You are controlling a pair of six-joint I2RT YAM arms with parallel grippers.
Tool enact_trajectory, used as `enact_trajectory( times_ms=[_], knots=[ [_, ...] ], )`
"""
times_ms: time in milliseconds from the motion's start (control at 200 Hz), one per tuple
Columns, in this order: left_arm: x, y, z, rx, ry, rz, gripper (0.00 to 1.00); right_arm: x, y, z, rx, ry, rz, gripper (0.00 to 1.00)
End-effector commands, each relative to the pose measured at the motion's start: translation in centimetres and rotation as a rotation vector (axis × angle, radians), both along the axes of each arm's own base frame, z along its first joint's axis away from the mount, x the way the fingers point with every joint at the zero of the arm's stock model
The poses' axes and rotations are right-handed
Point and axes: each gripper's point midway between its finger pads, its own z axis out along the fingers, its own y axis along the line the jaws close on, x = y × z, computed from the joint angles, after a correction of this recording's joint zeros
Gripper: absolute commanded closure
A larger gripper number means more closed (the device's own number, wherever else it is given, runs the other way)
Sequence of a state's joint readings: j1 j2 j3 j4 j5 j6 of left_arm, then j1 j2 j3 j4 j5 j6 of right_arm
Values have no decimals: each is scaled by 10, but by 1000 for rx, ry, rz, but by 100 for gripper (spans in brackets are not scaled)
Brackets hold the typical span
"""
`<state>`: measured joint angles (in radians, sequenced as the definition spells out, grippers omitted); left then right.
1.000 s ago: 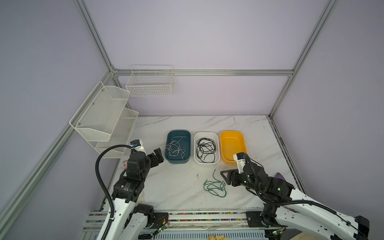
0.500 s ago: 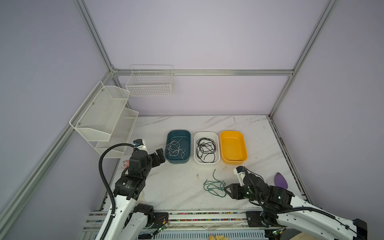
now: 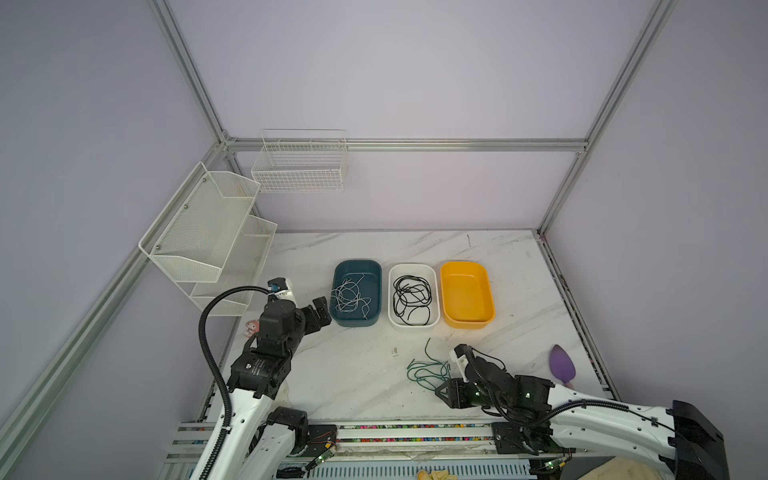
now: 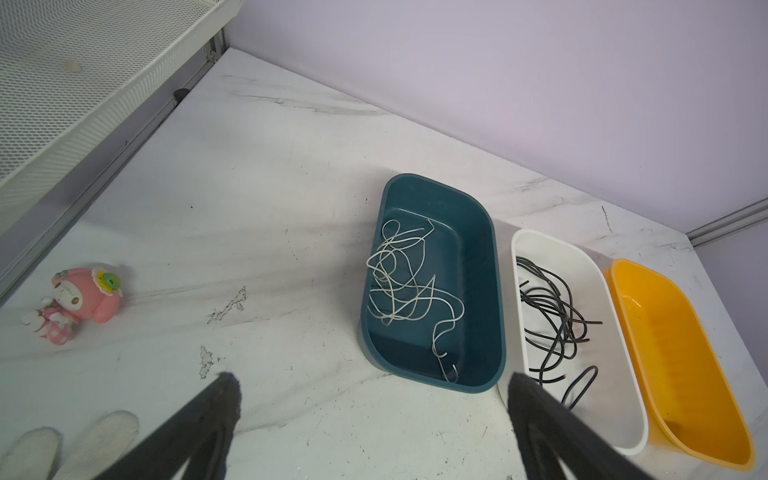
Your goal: Untangle the cables
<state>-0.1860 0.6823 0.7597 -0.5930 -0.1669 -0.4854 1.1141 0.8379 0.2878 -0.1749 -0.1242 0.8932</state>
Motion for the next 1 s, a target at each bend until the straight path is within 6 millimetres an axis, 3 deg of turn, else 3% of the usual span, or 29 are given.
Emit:
enact_trajectory(
  times_ms=[0,385,780,885,995],
  knots=[
    [0,-3,9,14,-28,-21,0,5,16,15,85,-21,-16,55],
    [4,-15,2,-60,8,-51,0,13,37,10,86,-48,22,72],
    [3,-56,-41,-316,150,-131,0,24,53,23,76,-121,52,90],
    [3,-60,-47,-314,169,-140,0,29,52,33,57,-151,47,89],
    [4,-58,-45,-297,160,-140,0,42,42,45,-3,-219,4,68]
  ],
)
